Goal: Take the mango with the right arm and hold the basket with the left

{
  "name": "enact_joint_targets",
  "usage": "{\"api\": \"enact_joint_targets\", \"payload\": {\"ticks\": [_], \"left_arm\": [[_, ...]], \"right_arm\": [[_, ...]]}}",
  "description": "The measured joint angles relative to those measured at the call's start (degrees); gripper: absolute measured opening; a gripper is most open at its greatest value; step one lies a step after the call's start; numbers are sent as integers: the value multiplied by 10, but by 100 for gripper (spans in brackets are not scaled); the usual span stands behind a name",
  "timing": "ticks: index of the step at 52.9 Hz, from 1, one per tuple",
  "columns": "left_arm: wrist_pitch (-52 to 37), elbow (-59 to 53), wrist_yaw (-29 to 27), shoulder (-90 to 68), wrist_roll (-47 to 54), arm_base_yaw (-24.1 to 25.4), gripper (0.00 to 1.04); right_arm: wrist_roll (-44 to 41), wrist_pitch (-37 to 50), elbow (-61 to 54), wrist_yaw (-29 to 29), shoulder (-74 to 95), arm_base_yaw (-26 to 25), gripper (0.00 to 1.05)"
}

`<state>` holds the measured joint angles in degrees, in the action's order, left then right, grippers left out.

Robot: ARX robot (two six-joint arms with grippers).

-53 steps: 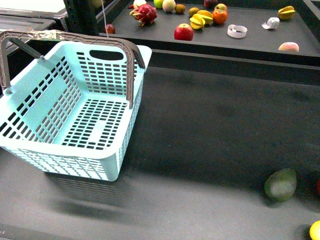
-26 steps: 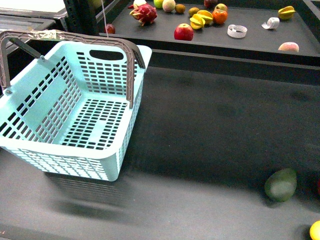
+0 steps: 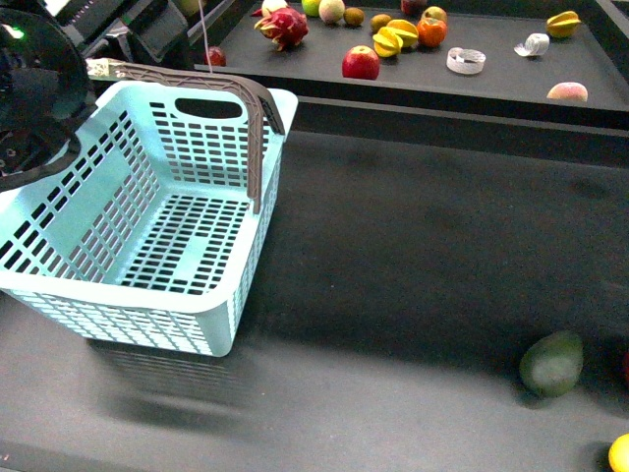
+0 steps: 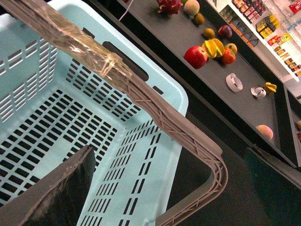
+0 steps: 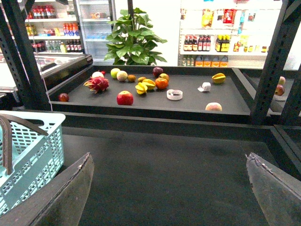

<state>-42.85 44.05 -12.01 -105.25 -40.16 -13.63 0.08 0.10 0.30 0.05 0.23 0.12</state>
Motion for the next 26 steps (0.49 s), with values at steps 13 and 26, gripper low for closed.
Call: {"api": "enact_joint_targets", "payload": {"ticks": [13,26], "left_arm": [[42,104,2,-79,-26,-18,99],[71,190,4,-144,-38,-23,99]], "right_arm": [[0,0,0,0,0,0,97],[0,0,0,0,0,0,97]]}}
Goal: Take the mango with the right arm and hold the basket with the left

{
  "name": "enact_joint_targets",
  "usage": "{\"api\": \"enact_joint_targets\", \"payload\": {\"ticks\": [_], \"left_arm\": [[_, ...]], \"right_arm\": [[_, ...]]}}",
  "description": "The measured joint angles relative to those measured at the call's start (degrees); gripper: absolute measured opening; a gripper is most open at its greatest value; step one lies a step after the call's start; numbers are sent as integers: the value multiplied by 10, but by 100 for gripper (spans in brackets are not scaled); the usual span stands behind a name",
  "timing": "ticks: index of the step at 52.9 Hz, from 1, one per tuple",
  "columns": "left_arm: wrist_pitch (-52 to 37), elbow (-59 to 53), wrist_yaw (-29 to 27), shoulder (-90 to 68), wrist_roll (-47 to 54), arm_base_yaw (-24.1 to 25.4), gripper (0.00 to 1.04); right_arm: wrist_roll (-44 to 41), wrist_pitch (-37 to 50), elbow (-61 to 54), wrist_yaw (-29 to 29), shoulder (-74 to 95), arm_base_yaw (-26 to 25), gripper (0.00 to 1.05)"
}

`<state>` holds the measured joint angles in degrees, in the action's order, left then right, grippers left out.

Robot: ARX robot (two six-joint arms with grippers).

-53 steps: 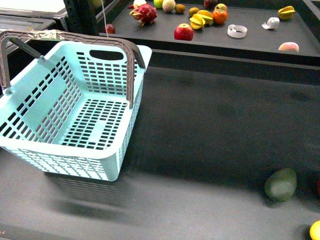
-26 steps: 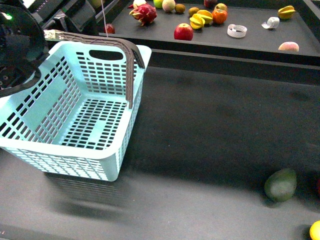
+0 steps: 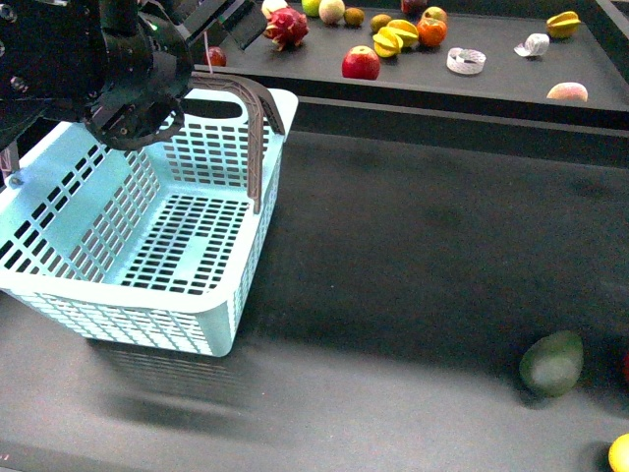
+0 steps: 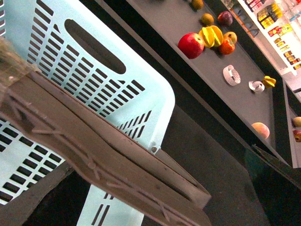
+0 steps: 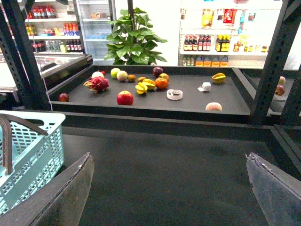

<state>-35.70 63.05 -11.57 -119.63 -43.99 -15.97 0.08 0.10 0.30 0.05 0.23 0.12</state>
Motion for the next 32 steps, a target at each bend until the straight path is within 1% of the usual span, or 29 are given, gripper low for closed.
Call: {"api": "enact_joint_targets", "payload": {"ticks": [10,12,16,18,24,32], "left_arm": [[20,42,-5,-46,1,0,98],[22,47,-5,-52,1,0,94],[27,60,-5,-64,0,1,79],[28,65,-4,-66,0,1,74],[43,88,-5,-75,-4,2,53],[49,94,12,-76,-27,2,32]], "right_arm": [[0,0,0,0,0,0,97],[0,0,0,0,0,0,97],[0,0,0,0,0,0,97],[0,0,0,0,0,0,97],[0,0,0,0,0,0,97],[0,0,0,0,0,0,97]]}}
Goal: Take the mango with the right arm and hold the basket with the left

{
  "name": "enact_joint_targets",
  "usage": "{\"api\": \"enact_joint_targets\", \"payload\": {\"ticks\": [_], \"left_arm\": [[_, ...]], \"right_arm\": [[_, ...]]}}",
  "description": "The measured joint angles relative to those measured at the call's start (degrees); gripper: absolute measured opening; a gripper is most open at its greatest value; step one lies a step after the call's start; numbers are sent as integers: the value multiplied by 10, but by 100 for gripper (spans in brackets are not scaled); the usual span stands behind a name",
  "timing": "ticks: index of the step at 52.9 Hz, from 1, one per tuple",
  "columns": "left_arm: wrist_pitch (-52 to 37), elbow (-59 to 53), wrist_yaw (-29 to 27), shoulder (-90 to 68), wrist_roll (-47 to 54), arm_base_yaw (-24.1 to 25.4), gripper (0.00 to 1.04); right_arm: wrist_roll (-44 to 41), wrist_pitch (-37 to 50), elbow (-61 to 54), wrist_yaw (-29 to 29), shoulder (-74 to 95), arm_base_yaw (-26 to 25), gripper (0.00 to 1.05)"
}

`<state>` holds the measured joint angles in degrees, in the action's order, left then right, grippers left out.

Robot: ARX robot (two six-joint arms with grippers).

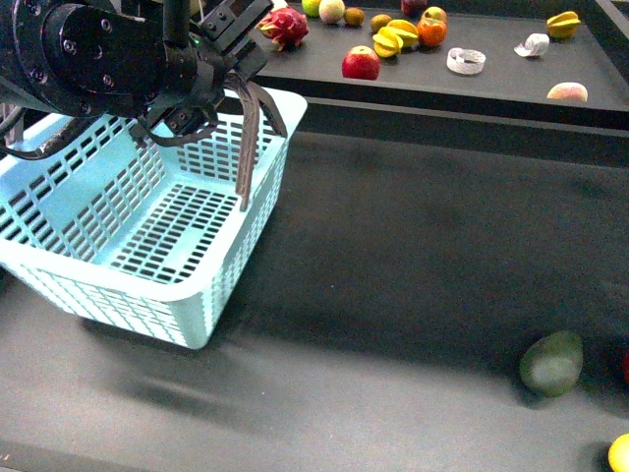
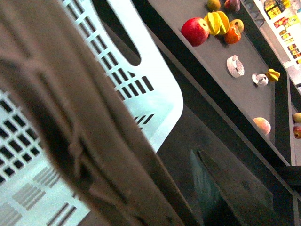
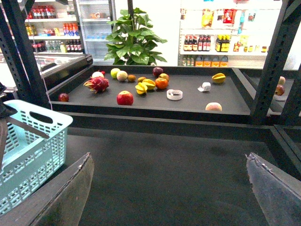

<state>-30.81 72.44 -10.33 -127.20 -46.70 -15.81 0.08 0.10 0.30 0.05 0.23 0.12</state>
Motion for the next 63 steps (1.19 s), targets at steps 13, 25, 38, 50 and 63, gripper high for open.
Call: {"api": "enact_joint_targets", "payload": {"ticks": [13,25,38,50,63], "left_arm": [[-19,-69,49,36,42,5,11],[-97,-241,187,224,143,-21,11],[-97,-377,234,349,247,-54,11],[-105,-474,231,428,296,-82,11],[-133,-502,230,430,297,-111,11]], "right_arm": [[0,0,0,0,0,0,97],[0,0,0,0,0,0,97],[0,0,0,0,0,0,97],[0,0,0,0,0,0,97],[0,0,0,0,0,0,97]]}}
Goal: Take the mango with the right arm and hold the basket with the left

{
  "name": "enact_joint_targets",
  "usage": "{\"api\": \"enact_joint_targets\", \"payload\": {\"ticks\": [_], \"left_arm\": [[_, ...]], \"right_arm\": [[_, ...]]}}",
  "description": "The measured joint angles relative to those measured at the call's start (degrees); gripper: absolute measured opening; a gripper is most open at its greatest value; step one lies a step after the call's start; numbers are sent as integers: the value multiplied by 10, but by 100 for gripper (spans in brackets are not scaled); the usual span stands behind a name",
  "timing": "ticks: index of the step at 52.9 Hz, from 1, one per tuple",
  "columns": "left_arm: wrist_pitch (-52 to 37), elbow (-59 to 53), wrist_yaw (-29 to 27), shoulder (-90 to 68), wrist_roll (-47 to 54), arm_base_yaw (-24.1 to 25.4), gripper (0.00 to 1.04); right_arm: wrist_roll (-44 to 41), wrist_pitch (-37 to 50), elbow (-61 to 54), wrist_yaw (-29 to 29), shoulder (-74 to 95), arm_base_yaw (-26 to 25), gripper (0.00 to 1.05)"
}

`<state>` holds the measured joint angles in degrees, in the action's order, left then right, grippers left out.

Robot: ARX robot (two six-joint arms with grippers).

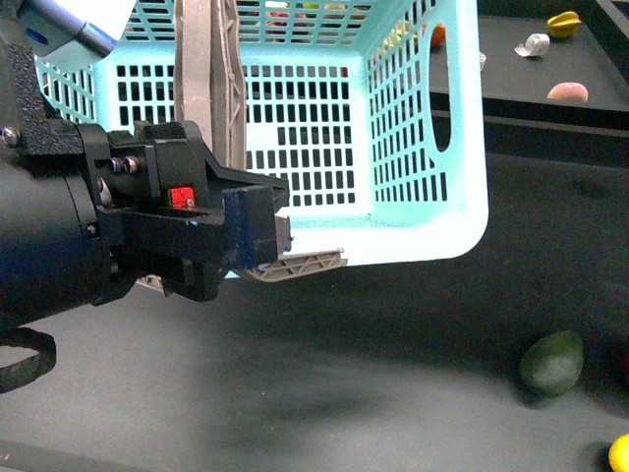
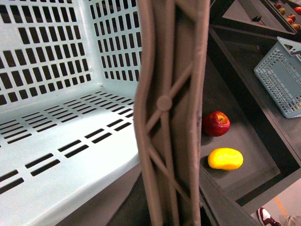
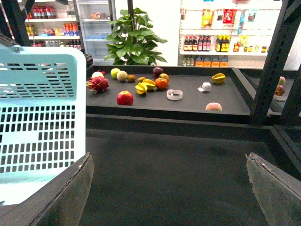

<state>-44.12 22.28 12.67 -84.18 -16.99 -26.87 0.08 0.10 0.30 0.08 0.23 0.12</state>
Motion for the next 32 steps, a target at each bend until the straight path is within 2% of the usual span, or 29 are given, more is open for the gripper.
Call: {"api": "enact_joint_targets", "payload": {"ticks": [14,32], "left_arm": [[-3,0,-31,-3,10,-9,11],[-3,0,-28,-3,11,-9,11]], "right_arm": [[0,0,0,0,0,0,97],[0,0,0,0,0,0,97]]}}
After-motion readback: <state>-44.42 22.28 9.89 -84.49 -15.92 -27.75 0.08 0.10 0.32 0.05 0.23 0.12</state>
